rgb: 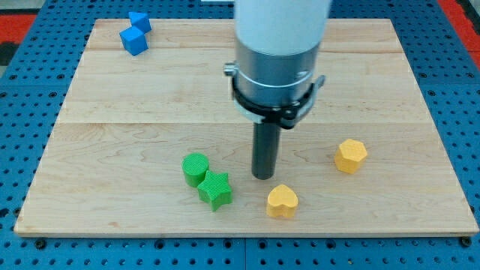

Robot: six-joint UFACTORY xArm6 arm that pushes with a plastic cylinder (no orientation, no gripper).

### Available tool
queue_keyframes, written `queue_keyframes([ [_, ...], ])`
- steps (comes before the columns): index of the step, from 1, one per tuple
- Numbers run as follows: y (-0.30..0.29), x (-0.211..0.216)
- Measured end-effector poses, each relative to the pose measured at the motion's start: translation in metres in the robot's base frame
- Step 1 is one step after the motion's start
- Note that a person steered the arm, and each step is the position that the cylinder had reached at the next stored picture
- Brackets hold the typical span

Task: Place the yellow hexagon on top of the green circle

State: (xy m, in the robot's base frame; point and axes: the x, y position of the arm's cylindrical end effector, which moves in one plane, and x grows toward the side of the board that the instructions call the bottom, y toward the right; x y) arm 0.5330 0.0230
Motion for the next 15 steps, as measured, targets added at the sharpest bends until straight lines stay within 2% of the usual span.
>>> queue_keyframes([
  [2,0.136,0.009],
  [3,0.105,0.059],
  [4,0.181,0.038],
  [6,0.048,0.013],
  [7,0.092,0.025],
  [8,0.188,0.002],
  [9,0.18,-0.03],
  [11,0.054,-0.097],
  [12,0.017,-0.098],
  [13,0.001,-0.095],
  [14,-0.024,-0.135],
  [15,-0.026,-0.153],
])
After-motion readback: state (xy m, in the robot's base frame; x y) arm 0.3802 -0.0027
